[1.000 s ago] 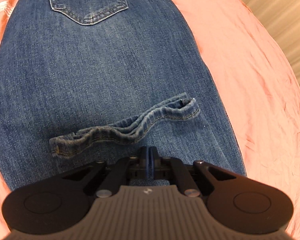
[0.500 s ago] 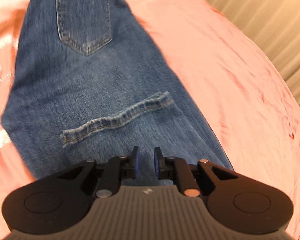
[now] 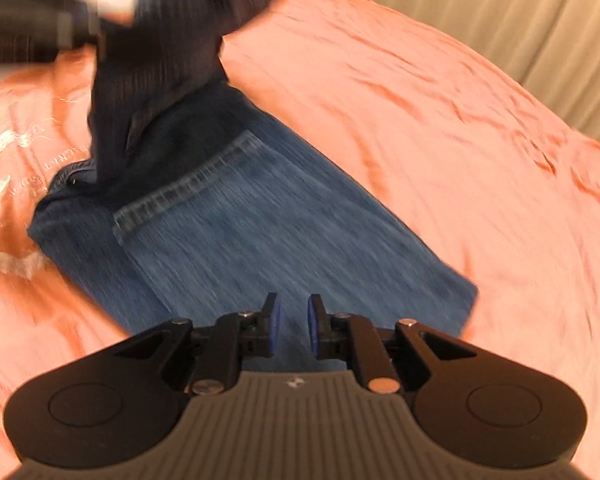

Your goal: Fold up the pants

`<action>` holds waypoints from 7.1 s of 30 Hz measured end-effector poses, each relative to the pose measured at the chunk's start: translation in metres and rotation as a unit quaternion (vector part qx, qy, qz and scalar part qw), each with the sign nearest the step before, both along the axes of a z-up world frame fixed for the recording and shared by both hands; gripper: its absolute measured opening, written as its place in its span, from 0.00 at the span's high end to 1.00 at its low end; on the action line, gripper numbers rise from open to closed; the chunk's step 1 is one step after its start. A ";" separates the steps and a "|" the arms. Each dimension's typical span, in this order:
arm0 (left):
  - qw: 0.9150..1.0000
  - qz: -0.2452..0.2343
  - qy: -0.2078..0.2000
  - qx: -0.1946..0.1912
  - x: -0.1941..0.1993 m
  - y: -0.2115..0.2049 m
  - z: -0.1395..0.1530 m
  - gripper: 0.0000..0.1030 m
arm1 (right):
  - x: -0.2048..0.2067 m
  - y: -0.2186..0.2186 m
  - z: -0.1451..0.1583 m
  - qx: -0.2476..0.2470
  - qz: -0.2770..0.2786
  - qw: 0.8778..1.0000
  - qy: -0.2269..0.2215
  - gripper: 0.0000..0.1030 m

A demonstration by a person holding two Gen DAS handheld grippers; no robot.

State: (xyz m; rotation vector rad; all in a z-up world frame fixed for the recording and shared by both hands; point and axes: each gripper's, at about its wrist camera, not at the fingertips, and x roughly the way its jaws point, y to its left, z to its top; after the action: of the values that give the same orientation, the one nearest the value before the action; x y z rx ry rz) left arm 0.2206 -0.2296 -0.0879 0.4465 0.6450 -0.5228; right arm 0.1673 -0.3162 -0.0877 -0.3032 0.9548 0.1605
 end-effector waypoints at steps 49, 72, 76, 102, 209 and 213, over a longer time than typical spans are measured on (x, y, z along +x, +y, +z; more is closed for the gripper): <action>0.993 -0.006 0.091 0.070 0.013 0.144 -0.059 0.89 | 0.009 -0.075 0.027 0.292 -0.208 0.932 -0.051 1.00; 0.988 0.025 0.131 0.082 0.017 0.153 -0.064 0.96 | 0.002 -0.089 -0.033 0.411 -0.256 0.875 0.016 0.62; 0.987 0.028 0.138 0.081 0.018 0.153 -0.063 0.96 | 0.010 -0.082 -0.048 0.399 -0.269 0.876 0.029 0.93; 0.984 -0.007 0.179 0.004 0.013 0.168 -0.010 0.90 | -0.029 -0.044 -0.068 0.274 -0.182 0.943 0.060 1.00; 0.987 0.067 0.146 -0.011 0.043 0.076 -0.045 0.88 | -0.023 -0.062 -0.044 0.101 -0.232 0.966 -0.057 0.82; 0.981 0.061 0.183 0.009 0.035 0.082 -0.077 0.88 | -0.023 -0.068 -0.067 0.116 -0.246 0.961 -0.044 0.81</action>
State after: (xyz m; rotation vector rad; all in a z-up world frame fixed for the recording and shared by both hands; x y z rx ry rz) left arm 0.2559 -0.1475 -0.1649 0.3264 1.0258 -0.4873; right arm 0.1441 -0.3843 -0.1546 0.1463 0.8874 -0.1953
